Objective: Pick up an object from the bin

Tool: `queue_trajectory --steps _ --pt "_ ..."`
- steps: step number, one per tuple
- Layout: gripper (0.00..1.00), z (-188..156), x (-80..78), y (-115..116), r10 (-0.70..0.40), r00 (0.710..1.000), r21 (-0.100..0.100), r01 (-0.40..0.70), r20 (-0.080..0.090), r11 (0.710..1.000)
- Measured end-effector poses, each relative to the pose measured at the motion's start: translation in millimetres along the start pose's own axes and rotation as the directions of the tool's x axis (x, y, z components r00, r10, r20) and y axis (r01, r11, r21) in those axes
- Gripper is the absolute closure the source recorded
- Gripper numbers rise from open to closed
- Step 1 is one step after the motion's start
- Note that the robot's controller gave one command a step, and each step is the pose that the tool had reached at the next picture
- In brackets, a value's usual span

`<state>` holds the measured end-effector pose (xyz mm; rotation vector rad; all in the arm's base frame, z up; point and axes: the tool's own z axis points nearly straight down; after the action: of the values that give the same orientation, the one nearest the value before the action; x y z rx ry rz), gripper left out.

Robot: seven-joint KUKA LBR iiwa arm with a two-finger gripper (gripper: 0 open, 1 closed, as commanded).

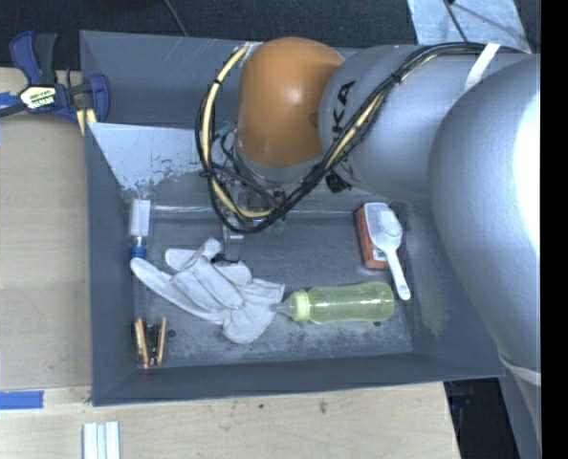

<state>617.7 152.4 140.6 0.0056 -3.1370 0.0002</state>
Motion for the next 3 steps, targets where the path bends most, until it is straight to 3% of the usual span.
queue_trajectory --steps 1,2,3 --pt "0.0 -5.3 -1.5 -0.6 0.003 1.0 -0.001 -0.003 0.007 1.0" --pt "0.0 33.9 34.9 11.7 -0.009 1.0 -0.001 0.009 0.01 1.0" --pt "1.0 68.7 26.1 14.3 0.034 0.999 -0.003 -0.034 0.008 0.999"
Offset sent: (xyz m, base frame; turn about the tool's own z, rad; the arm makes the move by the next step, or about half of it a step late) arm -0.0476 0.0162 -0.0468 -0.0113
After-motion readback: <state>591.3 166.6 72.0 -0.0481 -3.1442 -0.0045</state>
